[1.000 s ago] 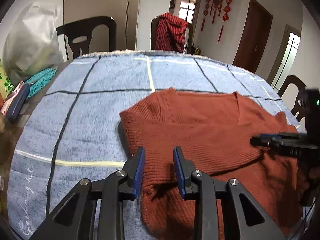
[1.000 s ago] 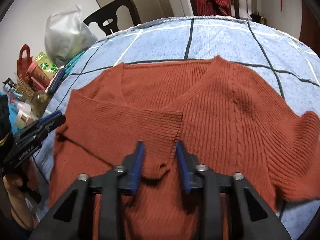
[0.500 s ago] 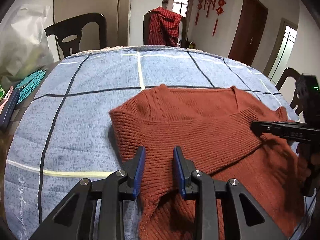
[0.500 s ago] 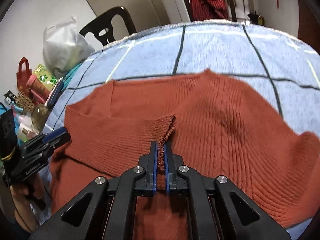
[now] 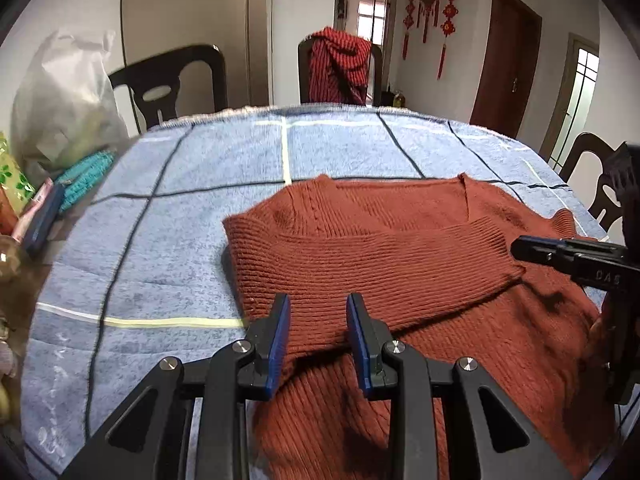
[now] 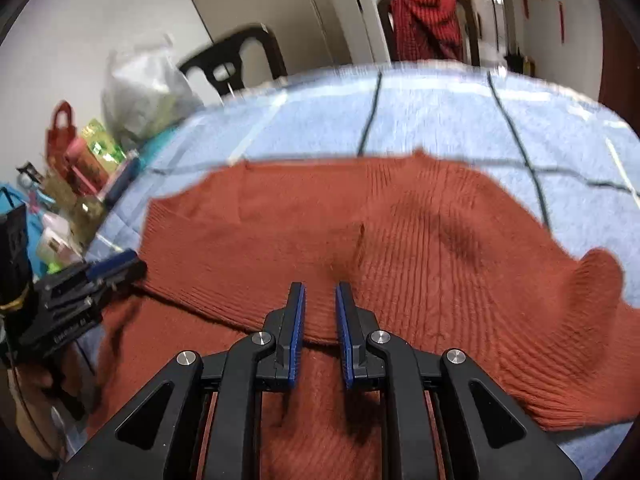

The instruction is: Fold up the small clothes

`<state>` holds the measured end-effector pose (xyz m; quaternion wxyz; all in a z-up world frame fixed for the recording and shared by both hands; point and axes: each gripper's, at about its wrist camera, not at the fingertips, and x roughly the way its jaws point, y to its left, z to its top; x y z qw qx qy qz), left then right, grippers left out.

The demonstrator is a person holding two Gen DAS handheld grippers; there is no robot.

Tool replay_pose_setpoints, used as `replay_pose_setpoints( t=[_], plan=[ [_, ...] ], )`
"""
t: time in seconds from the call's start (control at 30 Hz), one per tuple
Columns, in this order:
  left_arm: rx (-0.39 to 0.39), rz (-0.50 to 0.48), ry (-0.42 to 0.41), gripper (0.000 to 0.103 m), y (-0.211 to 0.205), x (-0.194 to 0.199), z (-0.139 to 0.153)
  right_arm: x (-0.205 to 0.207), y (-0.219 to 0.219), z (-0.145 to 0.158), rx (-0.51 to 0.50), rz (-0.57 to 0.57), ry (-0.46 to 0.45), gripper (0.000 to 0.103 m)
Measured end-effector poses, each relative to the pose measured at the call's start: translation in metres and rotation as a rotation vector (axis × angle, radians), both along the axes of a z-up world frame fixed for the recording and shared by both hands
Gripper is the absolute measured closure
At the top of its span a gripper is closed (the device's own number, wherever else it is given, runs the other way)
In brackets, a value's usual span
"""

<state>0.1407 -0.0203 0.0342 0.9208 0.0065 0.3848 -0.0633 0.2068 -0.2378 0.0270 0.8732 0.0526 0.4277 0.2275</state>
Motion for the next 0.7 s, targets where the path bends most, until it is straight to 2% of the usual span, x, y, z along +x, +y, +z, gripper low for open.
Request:
replay_pose_setpoints(
  t=[0.17, 0.33, 0.7],
  plan=[
    [0.01, 0.008, -0.029, 0.072, -0.005, -0.015, 0.01, -0.018, 0.0, 0.013, 0.003, 0.052, -0.059, 0.077],
    [0.0, -0.009, -0.039, 0.072, -0.01, -0.036, 0.013, -0.042, -0.003, 0.014, -0.031, 0.048, -0.062, 0.077],
    [-0.043, 0.032, -0.013, 0.072, 0.023, -0.075, -0.003, -0.092, -0.059, 0.012, -0.043, -0.078, -0.074, 0.077]
  ],
)
